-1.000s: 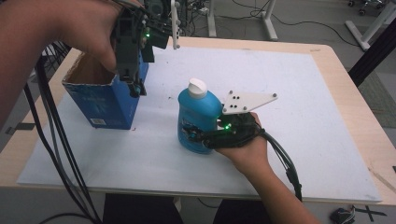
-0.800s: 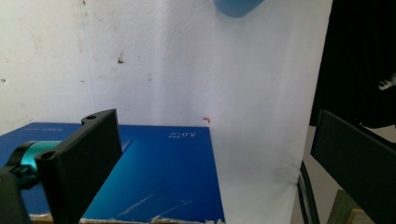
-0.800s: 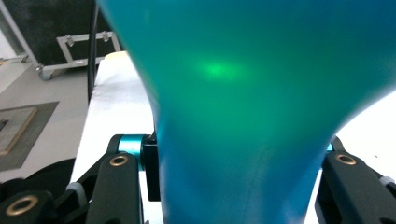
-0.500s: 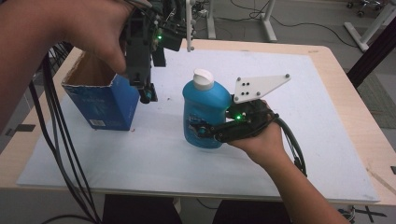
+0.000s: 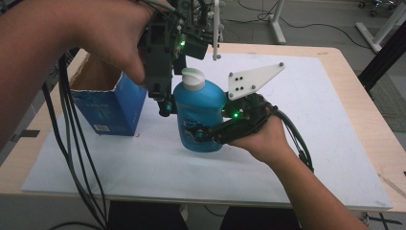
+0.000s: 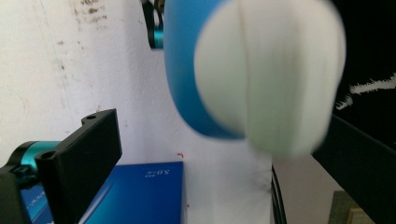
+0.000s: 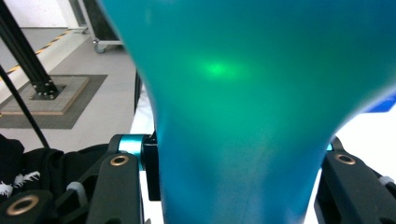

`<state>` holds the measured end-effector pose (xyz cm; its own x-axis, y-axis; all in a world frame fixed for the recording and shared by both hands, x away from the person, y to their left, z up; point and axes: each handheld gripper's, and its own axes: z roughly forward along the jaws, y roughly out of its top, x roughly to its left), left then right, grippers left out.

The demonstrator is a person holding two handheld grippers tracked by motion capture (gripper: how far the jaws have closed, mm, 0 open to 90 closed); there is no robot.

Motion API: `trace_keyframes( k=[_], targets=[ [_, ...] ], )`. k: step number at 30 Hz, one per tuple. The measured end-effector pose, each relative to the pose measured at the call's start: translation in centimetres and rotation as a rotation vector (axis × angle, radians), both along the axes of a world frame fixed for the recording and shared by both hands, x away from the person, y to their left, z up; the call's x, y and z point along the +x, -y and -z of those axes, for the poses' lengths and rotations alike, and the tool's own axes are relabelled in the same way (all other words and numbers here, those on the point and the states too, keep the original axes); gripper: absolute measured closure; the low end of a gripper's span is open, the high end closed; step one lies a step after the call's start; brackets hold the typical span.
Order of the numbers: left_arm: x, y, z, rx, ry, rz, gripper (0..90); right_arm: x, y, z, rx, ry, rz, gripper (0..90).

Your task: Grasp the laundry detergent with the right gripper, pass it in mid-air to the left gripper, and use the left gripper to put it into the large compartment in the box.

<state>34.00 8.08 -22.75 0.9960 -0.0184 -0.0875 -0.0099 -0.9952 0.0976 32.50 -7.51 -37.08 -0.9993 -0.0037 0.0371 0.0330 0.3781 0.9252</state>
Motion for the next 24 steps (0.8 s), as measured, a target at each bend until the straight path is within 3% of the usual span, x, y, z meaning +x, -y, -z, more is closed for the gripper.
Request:
trace_keyframes(
  k=[14,24],
  targets=[
    [-0.4,0.8,-0.2,0.008,0.023,-0.01,1.8,0.9,-2.3,-1.0,0.005,-0.023,-0.038,46.8],
    [-0.3,1.1,0.2,0.031,0.044,-0.046,3.5,0.9,-2.6,-1.3,0.01,-0.026,-0.043,46.8]
  ],
)
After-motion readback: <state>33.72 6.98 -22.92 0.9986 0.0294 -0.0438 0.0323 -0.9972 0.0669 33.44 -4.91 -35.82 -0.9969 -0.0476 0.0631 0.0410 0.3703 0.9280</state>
